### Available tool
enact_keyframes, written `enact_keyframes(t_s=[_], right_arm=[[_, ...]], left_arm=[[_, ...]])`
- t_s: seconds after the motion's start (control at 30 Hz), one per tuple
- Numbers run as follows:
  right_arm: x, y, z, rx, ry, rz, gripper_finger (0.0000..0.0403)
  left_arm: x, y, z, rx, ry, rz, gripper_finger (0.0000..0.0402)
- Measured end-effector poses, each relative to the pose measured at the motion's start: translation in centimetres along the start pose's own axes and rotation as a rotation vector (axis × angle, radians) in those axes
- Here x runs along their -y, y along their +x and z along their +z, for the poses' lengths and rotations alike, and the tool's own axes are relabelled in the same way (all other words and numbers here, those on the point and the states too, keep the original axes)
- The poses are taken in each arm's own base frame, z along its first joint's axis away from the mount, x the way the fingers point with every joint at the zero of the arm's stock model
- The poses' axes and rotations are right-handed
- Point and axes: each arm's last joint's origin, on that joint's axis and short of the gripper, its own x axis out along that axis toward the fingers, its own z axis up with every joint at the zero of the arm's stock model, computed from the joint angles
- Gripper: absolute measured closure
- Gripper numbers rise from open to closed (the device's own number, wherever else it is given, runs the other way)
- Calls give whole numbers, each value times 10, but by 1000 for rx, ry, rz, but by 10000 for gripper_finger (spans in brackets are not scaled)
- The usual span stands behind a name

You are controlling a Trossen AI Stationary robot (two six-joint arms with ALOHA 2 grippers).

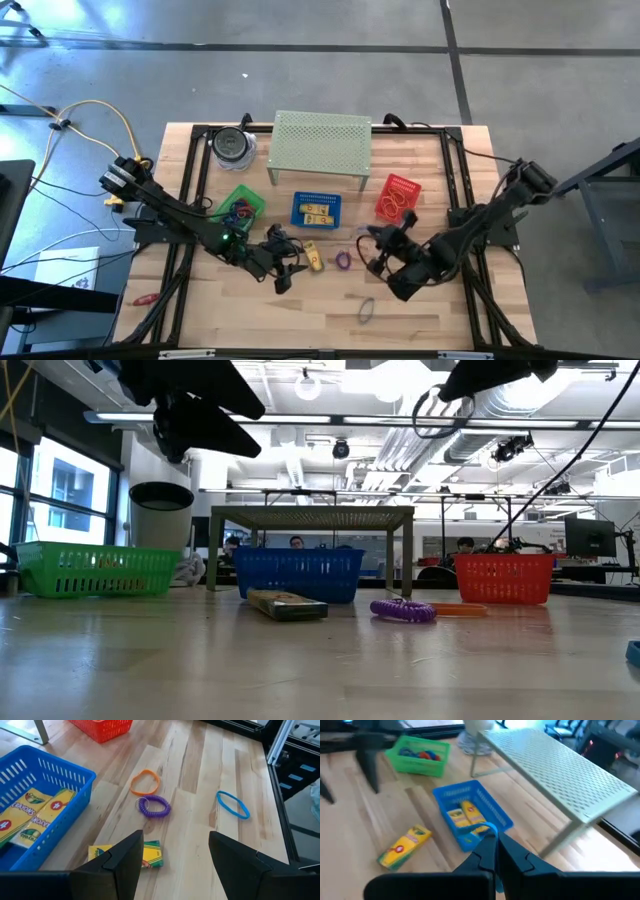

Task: Pick & Place Office Desk Supplies
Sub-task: Put the blue rubber band into the red bin

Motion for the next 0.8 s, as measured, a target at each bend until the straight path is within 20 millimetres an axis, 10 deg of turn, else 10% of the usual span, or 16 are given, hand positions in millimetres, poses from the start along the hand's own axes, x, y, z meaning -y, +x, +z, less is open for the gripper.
enact_keyframes(t_s=[0.5, 0.8], right_arm=[[76, -4, 0, -330, 128, -266, 400], [103, 32, -23, -543, 122, -424, 400]], left_arm=[[0, 0, 0, -1, 1, 1, 183], [0, 0, -1, -1, -14, 1, 183]])
